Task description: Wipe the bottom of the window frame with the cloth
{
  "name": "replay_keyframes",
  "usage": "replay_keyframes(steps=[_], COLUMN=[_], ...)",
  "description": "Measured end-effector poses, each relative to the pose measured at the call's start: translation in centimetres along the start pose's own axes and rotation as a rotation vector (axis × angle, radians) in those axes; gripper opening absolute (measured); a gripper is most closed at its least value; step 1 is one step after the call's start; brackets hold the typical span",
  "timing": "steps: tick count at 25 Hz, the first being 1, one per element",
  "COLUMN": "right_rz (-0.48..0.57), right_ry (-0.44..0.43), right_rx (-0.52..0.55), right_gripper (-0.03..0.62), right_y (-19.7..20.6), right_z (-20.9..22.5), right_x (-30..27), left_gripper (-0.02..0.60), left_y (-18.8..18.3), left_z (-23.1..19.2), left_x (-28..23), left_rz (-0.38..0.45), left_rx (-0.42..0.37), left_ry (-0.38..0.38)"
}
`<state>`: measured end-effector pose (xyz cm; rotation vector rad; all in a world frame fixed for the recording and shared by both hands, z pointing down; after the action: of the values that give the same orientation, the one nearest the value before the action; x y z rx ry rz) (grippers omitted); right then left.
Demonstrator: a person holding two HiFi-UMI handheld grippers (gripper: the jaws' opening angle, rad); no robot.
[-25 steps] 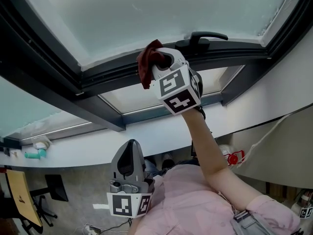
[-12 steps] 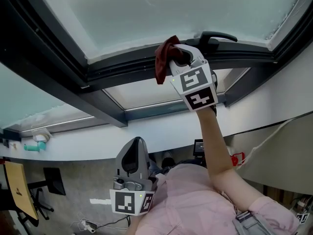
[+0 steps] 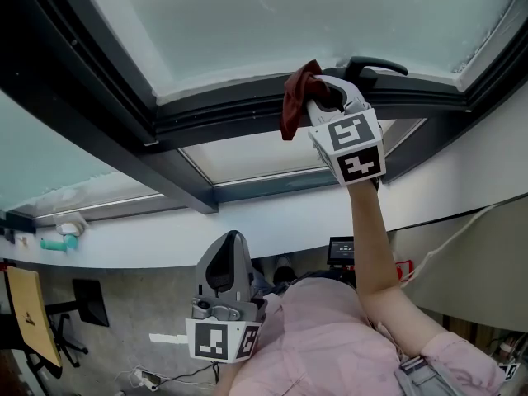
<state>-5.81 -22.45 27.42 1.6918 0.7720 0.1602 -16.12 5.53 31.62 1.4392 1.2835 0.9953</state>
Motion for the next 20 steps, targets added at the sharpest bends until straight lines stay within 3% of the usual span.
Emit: replay_keyframes(steps=[6,20], right_rz=[0.021,0.025], right_ry=[0.012,0.124], right_rx=[-0.017,0.062], right_gripper=[0.058,0.061], right_y=[0.8,0.8], right_z=[1.3,0.8], right_x=[1.1,1.0], left_gripper=[0.0,0.0], left_y=[0.1,-0.4], left_z=[-0.4,-1.5], left_x=[0.5,1.4], left_rz=[-0.002,0.028], left_rx=[0.002,0.0], left_ry=[-0.007,-0.039])
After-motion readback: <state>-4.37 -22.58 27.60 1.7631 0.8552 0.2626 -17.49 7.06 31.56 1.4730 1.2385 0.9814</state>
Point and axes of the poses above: the fingertips, and each gripper's own axes: x backward along the fingers, z to its right, y out of its underside, the point moved 4 cm from there along x, backward along the fingers, and after that the axes turned 15 degrees about -y, right-handed, at the moved point
